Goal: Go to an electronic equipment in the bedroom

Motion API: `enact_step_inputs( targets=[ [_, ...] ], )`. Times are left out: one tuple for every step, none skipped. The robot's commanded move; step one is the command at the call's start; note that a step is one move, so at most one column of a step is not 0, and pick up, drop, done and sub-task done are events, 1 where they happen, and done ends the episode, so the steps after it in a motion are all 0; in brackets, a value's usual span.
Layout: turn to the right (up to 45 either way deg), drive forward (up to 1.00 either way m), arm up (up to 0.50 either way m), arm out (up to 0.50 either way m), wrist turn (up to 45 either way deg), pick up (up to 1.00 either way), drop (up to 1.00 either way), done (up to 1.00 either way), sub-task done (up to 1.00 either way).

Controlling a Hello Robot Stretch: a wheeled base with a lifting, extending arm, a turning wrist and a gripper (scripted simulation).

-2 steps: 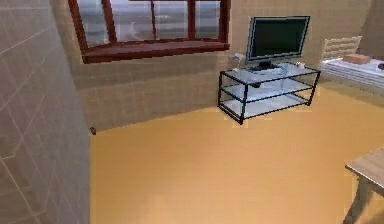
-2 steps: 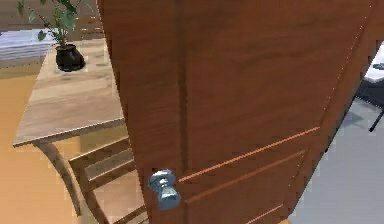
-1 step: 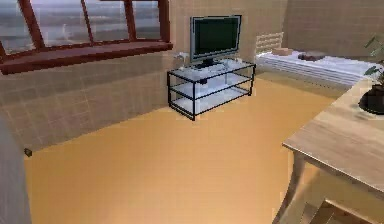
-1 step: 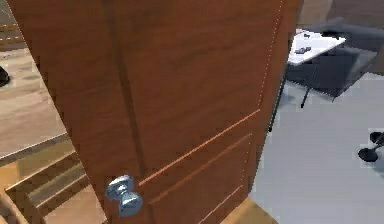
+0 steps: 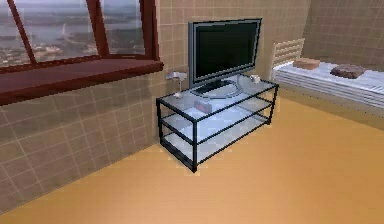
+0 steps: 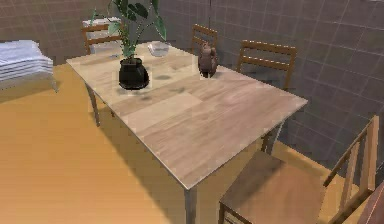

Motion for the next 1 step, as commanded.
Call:
enact_step_inputs(
  targets=[
    [3.0, 0.00, 0.00, 0.00, 0.0, 0.00, 0.00, 0.00, 0.00]
  ],
)
